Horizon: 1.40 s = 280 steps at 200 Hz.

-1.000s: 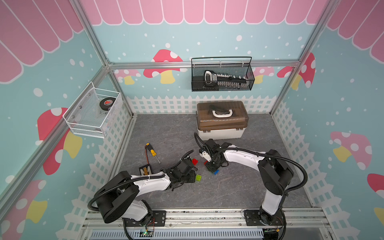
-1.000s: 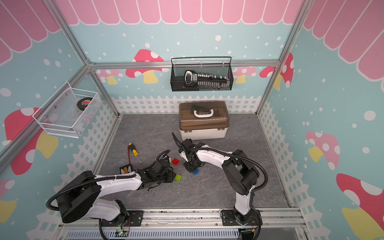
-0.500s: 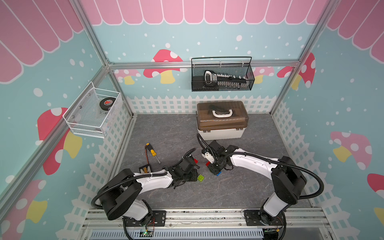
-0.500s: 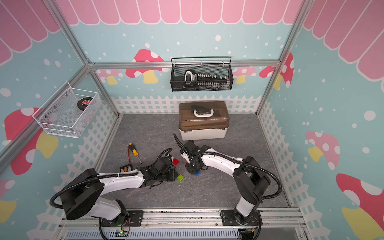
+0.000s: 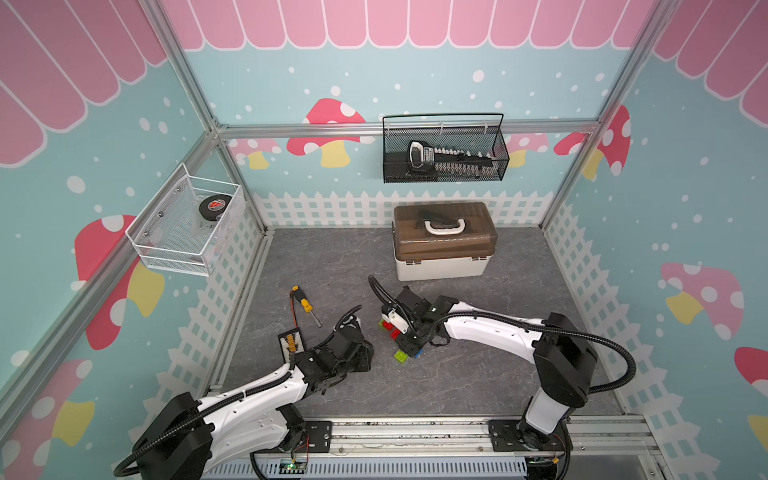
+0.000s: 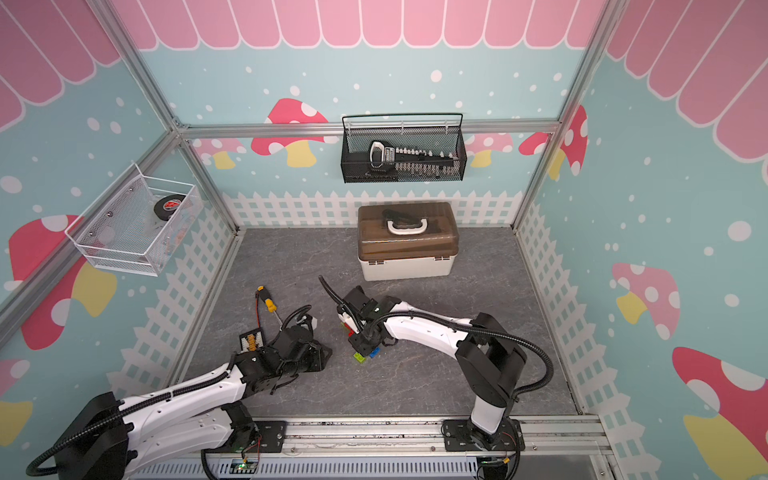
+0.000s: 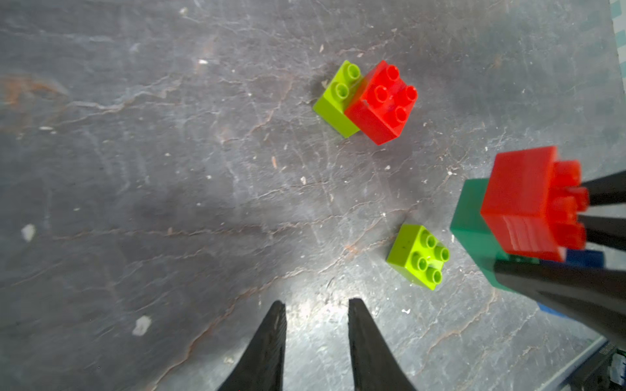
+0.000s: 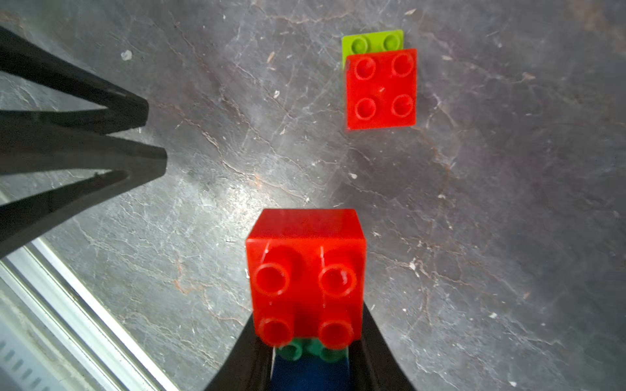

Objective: Assemble the letter y with lego
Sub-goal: Assemble the lego brick with the lego brick.

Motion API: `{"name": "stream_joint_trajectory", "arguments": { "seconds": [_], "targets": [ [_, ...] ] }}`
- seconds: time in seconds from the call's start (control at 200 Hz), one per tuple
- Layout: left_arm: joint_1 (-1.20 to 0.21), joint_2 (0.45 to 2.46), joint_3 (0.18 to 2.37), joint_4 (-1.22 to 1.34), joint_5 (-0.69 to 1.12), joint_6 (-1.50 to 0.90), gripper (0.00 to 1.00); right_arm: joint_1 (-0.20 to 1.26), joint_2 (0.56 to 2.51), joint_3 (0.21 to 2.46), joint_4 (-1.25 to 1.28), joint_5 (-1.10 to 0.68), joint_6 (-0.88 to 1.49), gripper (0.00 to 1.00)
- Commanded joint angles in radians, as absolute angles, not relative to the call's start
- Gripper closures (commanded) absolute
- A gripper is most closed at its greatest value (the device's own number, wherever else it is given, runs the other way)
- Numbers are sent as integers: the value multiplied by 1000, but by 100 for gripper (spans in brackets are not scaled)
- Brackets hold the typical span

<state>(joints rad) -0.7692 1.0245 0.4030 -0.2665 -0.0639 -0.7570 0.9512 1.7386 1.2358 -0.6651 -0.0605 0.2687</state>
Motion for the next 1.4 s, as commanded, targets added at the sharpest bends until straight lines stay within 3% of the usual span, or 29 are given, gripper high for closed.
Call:
{"name": "stream_joint_trajectory", "arguments": {
  "seconds": [0.0,1.396],
  "targets": [
    [-759,1001,384,-310,-95,-788,67,974,1772,1263,-672,-53,302,80],
    [-748,1005,347,-273,-78,-799,66,1015,1936,1289,-769,-15,336,82]
  ]
}}
